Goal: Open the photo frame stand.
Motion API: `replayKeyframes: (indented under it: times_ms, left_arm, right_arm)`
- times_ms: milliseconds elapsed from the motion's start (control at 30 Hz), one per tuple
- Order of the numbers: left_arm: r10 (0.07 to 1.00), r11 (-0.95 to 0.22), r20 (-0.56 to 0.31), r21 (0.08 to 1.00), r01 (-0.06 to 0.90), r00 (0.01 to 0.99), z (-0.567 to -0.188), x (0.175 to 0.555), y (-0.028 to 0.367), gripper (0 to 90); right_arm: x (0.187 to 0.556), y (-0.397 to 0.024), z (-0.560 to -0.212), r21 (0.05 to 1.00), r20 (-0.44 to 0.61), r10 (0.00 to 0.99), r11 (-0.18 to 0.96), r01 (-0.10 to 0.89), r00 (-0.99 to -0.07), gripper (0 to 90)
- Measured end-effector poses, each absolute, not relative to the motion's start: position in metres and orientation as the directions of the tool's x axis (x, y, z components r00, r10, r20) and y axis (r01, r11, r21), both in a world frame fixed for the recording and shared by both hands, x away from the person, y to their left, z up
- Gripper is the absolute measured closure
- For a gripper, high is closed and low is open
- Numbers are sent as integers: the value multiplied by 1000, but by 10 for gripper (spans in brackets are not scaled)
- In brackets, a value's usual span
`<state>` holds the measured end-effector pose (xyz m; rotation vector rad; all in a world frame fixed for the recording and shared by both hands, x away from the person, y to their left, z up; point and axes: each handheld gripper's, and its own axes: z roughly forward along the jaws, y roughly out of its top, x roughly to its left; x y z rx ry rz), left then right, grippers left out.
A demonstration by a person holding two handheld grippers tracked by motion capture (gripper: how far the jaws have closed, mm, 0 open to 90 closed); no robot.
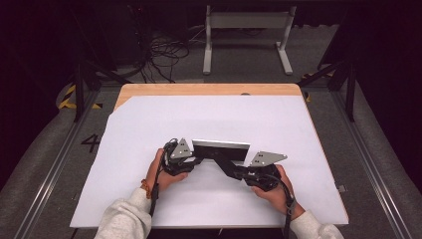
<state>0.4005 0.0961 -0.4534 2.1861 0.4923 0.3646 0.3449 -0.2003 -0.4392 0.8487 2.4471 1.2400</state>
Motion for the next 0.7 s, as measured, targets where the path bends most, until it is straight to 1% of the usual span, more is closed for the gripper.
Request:
replayKeyframes:
  times_ms: [400, 700]
  left_arm:
    - [468, -593, 106, 774, 223, 877, -450, 396, 94, 738]
    - [483, -588, 105, 775, 233, 869, -451, 393, 92, 736]
  right_arm:
    - [347, -204, -439, 798, 31, 629, 452, 398, -777, 775]
    - [346, -208, -440, 796, 52, 627, 445, 411, -778, 782]
